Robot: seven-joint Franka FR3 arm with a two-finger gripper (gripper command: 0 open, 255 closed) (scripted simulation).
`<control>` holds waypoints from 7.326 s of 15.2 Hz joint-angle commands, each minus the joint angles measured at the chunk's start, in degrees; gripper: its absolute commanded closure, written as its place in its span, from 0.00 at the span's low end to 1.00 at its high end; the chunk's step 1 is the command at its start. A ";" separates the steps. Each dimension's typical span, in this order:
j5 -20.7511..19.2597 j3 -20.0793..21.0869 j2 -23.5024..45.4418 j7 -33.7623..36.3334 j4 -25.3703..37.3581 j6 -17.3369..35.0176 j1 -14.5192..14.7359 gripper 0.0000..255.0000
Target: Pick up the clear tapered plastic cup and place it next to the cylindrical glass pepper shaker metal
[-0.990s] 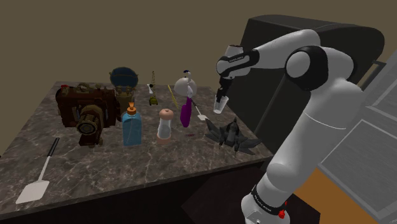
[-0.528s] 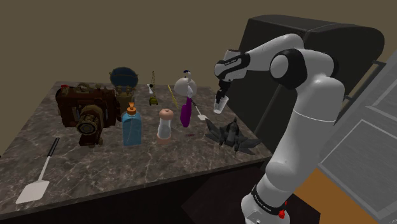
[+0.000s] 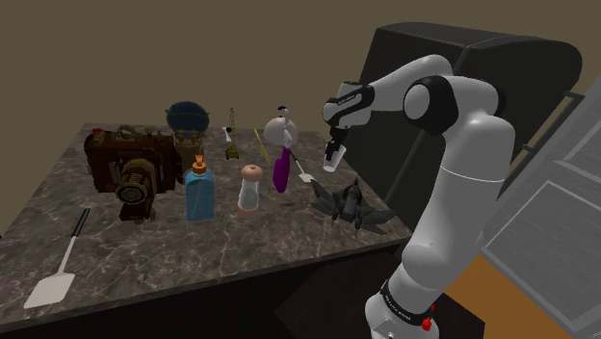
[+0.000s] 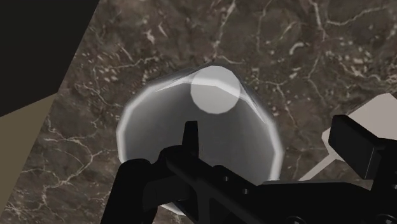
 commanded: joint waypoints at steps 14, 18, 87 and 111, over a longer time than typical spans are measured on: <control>-0.14 -0.05 -0.38 0.05 0.29 -0.65 0.05 1.00; -0.66 -0.21 -1.84 0.19 1.66 -3.40 0.24 1.00; -7.13 17.89 -29.26 32.63 5.81 -38.23 15.86 1.00; -5.42 25.07 -30.58 45.07 -7.43 -27.86 20.19 1.00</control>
